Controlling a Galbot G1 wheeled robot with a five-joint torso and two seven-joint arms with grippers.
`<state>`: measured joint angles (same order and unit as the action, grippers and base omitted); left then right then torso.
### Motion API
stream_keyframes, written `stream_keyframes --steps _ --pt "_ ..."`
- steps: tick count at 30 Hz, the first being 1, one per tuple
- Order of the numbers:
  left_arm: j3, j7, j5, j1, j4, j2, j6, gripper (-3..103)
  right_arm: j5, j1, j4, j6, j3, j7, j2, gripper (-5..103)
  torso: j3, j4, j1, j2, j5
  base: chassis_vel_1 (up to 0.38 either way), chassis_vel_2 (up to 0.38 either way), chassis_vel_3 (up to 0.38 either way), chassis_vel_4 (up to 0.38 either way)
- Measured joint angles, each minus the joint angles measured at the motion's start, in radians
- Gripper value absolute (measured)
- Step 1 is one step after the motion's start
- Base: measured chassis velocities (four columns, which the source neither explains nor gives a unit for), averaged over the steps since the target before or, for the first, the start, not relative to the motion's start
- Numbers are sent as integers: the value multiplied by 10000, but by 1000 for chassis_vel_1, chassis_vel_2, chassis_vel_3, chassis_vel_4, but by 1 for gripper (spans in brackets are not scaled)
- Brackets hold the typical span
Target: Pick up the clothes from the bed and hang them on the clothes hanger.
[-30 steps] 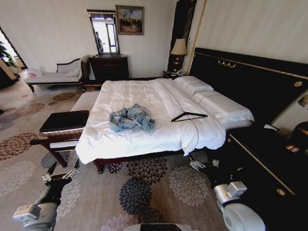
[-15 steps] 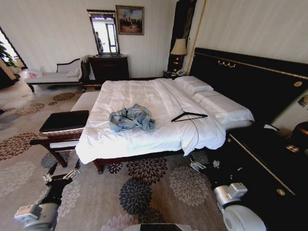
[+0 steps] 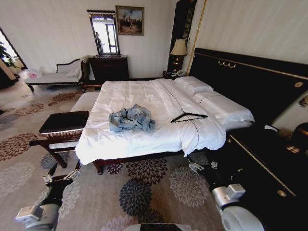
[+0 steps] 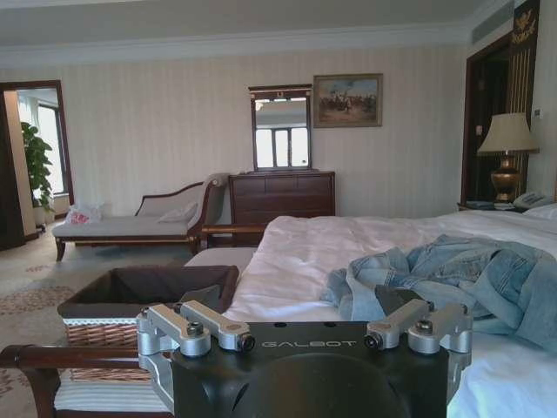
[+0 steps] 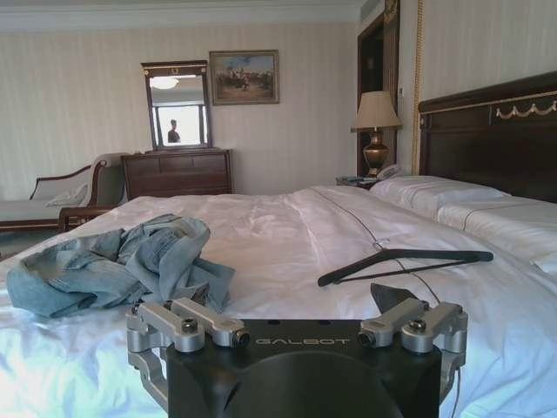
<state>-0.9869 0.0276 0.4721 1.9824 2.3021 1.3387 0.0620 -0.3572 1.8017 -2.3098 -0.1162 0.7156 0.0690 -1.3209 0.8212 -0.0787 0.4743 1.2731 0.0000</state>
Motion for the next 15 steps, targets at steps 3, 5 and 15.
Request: stream_keyframes --steps 3,5,15 --pt "14 -1 -3 -6 -1 22 0 100 9 17 0 -4 -15 2 -7 100 0 0 0 0 0 -48 47 43 -54" --pt "27 -1 -3 -11 -22 42 0 100 23 25 1 -5 -20 7 -8 100 0 0 0 0 -1 -57 56 56 -51" --pt "22 -1 28 -43 -110 40 1 100 268 65 68 -5 -95 52 -45 100 0 0 1 -1 0 -75 78 75 -75"
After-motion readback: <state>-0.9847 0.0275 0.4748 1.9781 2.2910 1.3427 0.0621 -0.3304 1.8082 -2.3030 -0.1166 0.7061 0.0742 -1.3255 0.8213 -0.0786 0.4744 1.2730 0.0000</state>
